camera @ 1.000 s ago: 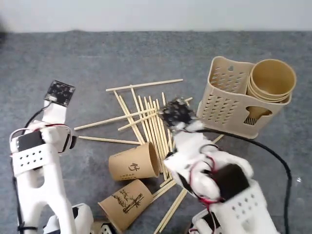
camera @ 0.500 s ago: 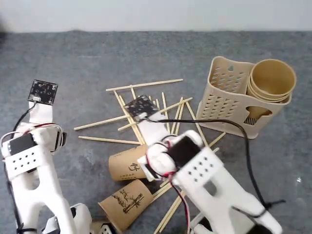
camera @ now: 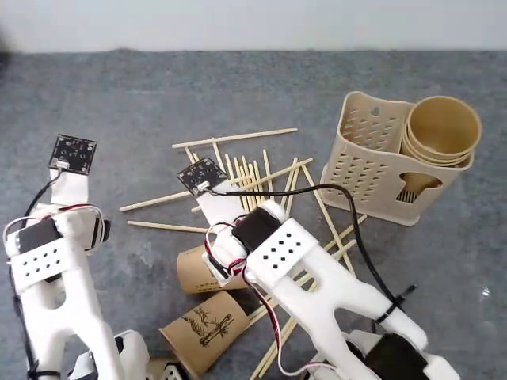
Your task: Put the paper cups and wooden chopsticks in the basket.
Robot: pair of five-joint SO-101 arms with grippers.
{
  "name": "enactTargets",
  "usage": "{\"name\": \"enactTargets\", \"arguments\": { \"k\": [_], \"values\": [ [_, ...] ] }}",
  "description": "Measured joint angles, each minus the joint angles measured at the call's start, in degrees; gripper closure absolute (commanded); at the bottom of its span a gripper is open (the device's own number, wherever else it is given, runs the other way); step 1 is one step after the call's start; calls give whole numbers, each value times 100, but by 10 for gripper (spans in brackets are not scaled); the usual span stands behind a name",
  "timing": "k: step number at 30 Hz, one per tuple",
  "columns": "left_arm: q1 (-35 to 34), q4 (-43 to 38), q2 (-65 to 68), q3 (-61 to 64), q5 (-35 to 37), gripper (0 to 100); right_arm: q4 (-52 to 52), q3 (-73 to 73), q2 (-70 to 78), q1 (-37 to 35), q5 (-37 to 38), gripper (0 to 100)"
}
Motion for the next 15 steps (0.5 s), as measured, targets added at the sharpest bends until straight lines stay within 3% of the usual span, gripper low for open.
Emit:
{"name": "enactTargets", "arguments": {
  "k": [2,11,15],
  "values": [
    [0,0,0,0,0,795,0,0,18,0,0,998],
    [0,0,0,0,0,795,0,-114,-220,-9,35,989],
    [0,0,0,0,0,795,105,-158,-853,26,571,990]
  ]
}}
